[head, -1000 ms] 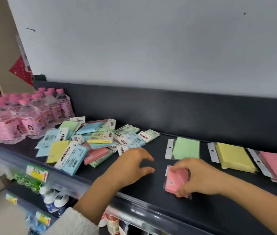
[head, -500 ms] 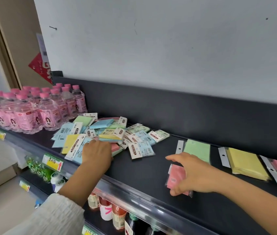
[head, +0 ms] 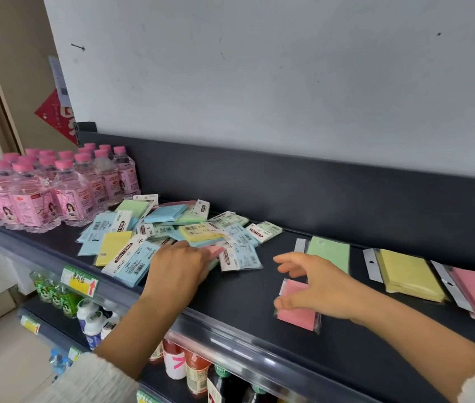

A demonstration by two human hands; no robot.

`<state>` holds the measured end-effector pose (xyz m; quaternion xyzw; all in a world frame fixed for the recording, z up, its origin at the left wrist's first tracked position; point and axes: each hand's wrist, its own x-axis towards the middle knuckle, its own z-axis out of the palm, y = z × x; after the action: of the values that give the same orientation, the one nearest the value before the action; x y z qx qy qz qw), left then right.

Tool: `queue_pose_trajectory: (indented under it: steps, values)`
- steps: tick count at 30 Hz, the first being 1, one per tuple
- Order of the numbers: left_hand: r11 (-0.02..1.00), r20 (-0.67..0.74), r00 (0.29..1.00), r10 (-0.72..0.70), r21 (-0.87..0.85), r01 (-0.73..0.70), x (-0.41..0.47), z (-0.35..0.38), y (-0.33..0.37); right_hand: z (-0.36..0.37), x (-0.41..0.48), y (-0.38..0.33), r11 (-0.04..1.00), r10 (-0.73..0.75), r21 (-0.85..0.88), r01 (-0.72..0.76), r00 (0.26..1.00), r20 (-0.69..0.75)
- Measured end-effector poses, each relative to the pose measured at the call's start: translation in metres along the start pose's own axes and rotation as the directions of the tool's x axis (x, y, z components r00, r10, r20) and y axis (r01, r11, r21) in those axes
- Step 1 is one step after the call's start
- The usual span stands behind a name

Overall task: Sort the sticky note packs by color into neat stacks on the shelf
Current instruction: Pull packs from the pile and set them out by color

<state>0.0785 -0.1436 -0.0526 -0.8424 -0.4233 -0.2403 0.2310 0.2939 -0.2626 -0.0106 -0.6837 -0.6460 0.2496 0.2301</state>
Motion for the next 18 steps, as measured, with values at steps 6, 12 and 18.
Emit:
queue_pose_trajectory:
  steps: [6,12,18]
  values:
    - [0.909,-0.249,0.958,-0.145,-0.417,0.029,0.009,-0.041,0.038,-0.002,0.003,-0.006,0.917,0.084,0.395,-0.046,0.993,-0.078]
    - [0.417,0.008,0.924,-0.383,-0.891,0.181,0.031,-0.058,0.058,-0.015,-0.005,-0.003,0.808,0.131,0.586,-0.054,0.987,-0.091]
    - [0.128,0.135,0.936,-0.325,-0.974,0.185,0.038,-0.045,0.085,-0.030,-0.018,0.007,0.573,0.232,0.816,-0.078,0.970,-0.070]
